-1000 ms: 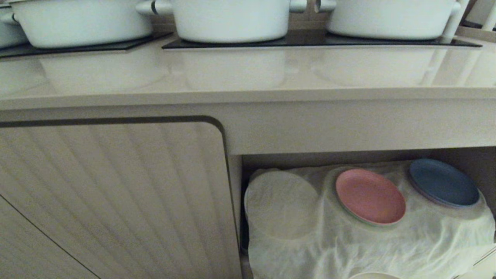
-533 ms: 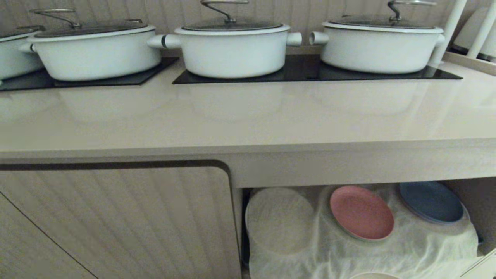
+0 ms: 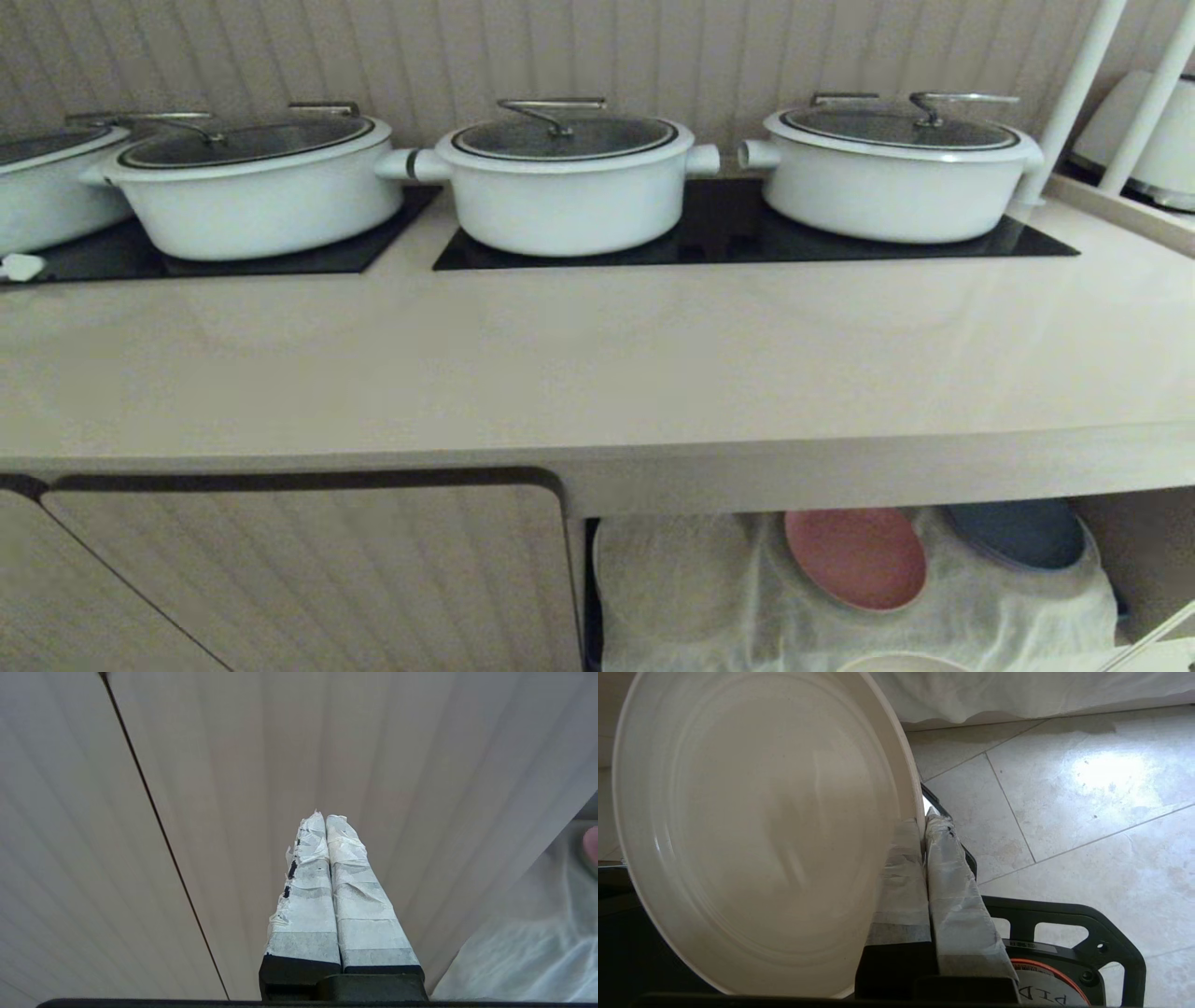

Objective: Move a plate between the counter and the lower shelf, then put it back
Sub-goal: Put the plate

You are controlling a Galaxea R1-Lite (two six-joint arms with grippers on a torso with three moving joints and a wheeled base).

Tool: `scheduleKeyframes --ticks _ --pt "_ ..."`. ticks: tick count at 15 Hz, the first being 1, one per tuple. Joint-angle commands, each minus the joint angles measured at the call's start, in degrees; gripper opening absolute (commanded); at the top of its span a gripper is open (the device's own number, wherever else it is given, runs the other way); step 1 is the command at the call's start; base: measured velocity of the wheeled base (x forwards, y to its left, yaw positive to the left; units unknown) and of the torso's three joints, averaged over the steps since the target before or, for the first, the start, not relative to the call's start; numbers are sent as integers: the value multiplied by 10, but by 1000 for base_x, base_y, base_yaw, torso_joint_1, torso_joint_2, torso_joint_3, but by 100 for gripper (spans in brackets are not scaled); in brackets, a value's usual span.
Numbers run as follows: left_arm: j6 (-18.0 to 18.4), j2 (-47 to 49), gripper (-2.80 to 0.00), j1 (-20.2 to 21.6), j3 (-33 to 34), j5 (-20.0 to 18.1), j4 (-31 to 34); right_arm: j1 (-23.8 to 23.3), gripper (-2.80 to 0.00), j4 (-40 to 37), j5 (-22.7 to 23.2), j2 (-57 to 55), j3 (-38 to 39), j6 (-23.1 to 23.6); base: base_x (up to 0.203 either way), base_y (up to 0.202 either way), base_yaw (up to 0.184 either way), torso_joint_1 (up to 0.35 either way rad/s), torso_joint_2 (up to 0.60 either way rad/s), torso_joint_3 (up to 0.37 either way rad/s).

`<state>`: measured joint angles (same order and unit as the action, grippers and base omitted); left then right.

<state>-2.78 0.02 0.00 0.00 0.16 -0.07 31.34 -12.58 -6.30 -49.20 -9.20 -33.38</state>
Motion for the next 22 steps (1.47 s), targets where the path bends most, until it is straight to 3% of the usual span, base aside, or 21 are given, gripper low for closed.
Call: scheduleKeyframes --ticks 1,14,22 --pt "0 0 -280 0 0 0 0 0 -280 -1 0 0 0 -1 0 0 0 231 -500 -275" --pt "0 0 -280 0 0 0 0 5 -280 -1 0 6 1 0 0 0 0 257 -554 -299" --pt "0 0 -280 0 0 0 0 7 -280 -1 0 8 0 1 0 0 0 183 -374 -193"
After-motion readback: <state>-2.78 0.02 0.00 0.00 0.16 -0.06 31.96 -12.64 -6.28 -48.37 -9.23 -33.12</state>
